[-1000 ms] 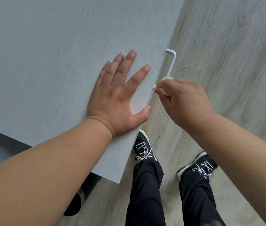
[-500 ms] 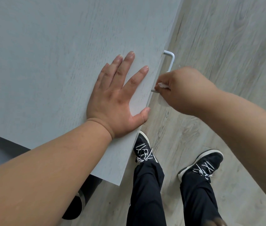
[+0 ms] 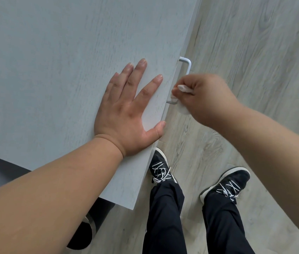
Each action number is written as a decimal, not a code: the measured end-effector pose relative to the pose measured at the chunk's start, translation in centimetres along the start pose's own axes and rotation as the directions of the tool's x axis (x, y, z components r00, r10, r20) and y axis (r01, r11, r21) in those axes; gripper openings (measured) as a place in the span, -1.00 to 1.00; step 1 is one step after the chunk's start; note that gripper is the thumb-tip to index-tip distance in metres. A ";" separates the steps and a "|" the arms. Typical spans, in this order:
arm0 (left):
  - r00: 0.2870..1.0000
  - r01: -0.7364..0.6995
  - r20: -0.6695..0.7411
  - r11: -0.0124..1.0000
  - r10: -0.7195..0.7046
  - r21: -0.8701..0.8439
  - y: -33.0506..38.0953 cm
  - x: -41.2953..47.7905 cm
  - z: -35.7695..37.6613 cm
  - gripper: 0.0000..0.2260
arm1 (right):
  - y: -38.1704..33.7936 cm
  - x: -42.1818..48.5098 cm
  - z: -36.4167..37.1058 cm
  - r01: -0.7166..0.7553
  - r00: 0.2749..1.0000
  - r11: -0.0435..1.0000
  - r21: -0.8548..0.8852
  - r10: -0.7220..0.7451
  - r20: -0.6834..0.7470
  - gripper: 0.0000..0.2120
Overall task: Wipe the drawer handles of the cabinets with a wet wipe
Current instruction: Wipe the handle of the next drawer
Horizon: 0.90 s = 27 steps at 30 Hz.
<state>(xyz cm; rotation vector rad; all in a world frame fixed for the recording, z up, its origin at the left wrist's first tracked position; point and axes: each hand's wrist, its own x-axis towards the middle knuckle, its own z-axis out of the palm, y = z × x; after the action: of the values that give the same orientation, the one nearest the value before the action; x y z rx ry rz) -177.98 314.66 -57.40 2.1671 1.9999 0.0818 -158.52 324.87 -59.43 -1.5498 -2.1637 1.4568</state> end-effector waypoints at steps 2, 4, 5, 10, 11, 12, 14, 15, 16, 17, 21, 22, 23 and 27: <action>1.000 0.002 0.003 1.000 -0.002 0.006 0.0 0.0 0.0 -0.20 | -0.2 -0.9 1.1 0.075 0.995 0.988 -0.138 -0.084 -0.060 -0.86; 1.000 0.000 0.002 1.000 0.000 0.006 -0.1 0.0 -0.1 -0.20 | -0.2 -1.9 2.3 0.154 0.980 0.957 -0.246 -0.180 -0.089 -0.86; 1.000 -0.002 0.000 1.000 0.002 0.004 0.0 0.0 -0.1 -0.21 | -0.1 -2.1 2.5 0.142 0.982 0.965 -0.221 -0.166 -0.095 -0.88; 1.000 0.001 0.001 1.000 -0.001 0.001 0.0 0.0 0.0 -0.21 | 0.4 -2.0 3.2 0.014 0.967 0.999 0.039 -0.003 -0.255 -0.91; 1.000 0.002 -0.002 1.000 -0.002 -0.001 0.0 0.0 0.0 -0.21 | 0.3 -2.3 3.7 0.012 0.957 0.997 0.072 0.010 -0.291 -0.91; 1.000 0.001 -0.007 1.000 -0.001 -0.003 0.0 0.0 0.0 -0.22 | 0.1 -2.6 4.5 0.004 0.955 0.996 0.088 0.022 -0.295 -0.91; 1.000 -0.001 -0.013 1.000 0.001 -0.006 0.0 -0.1 0.0 -0.22 | -0.2 -3.3 5.5 -0.037 0.958 0.988 0.147 0.077 -0.276 -0.90; 1.000 -0.001 -0.011 1.000 0.001 -0.007 0.0 -0.2 0.0 -0.22 | -0.2 -3.2 5.5 -0.062 0.949 0.976 0.210 0.123 -0.291 -0.90; 1.000 0.000 -0.009 1.000 0.000 -0.007 0.0 -0.2 0.0 -0.21 | -0.1 -2.9 5.3 -0.088 0.929 0.951 0.295 0.185 -0.320 -0.89; 1.000 0.000 -0.006 1.000 0.000 -0.005 0.0 -0.1 0.0 -0.21 | -0.1 -2.5 5.0 -0.107 0.901 0.913 0.395 0.257 -0.350 -0.89; 1.000 -0.003 -0.008 1.000 0.003 0.001 0.0 0.0 0.1 -0.22 | -0.9 -2.5 5.9 -0.150 0.887 0.837 0.526 0.349 -0.303 -0.87; 1.000 -0.005 -0.009 1.000 0.005 0.001 -0.1 -0.1 0.0 -0.22 | -1.0 -3.0 6.4 -0.162 0.905 0.849 0.502 0.331 -0.266 -0.87; 1.000 -0.006 -0.009 1.000 0.006 -0.001 -0.1 -0.1 0.0 -0.22 | -1.1 -3.4 6.5 -0.169 0.915 0.851 0.498 0.323 -0.243 -0.87; 1.000 0.000 -0.003 1.000 0.000 -0.003 0.0 0.0 0.0 -0.21 | -0.1 -2.7 5.3 -0.124 0.888 0.790 0.600 0.359 -0.288 -0.87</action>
<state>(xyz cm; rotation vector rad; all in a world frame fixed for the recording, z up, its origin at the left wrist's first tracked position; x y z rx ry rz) -177.93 314.66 -57.42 2.1662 2.0002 0.0872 -160.27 319.46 -61.06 -1.7266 -1.1791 1.5051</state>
